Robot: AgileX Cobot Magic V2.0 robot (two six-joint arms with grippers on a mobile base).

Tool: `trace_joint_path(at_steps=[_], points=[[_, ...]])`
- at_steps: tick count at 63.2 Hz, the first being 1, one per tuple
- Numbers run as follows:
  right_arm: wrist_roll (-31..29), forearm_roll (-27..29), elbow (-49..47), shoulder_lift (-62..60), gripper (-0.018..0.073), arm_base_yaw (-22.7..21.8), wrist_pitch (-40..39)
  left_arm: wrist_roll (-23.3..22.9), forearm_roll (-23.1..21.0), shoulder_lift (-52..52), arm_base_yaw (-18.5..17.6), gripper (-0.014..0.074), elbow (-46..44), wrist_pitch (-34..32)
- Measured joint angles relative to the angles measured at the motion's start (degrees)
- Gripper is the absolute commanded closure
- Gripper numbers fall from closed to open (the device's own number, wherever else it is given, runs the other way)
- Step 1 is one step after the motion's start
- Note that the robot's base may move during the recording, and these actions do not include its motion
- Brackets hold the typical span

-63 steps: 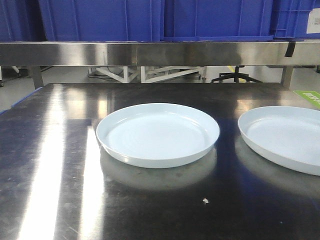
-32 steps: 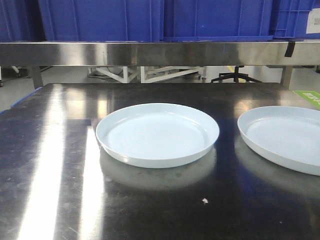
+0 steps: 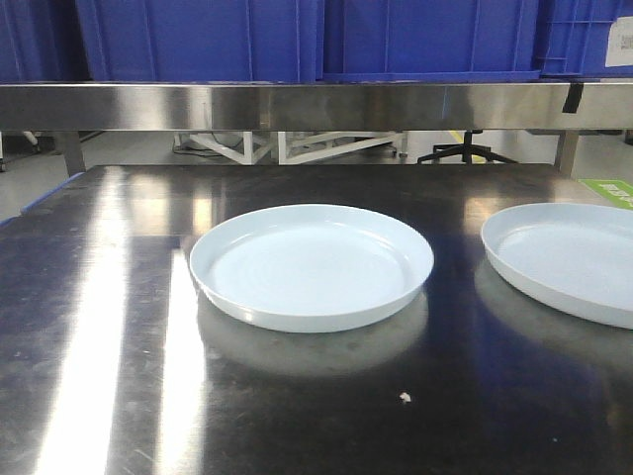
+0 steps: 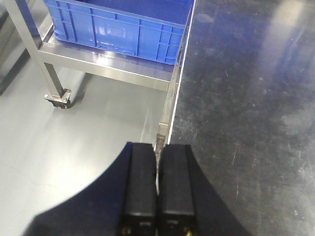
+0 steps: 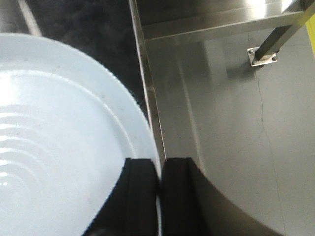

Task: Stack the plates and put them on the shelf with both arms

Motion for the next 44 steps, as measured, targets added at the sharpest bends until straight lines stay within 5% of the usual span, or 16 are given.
trace_joint_path(at_steps=[27,44], points=[[0.0,-0.2,-13.4,-6.5,0.0531,3.9,10.9,0.0,0.0,0.0,0.0,0.0501,0.0,0.0],[-0.1,-0.2,-19.9,-7.5,0.0531,16.8,16.1,0.0,0.0,0.0,0.0,0.0501,0.0,0.0]])
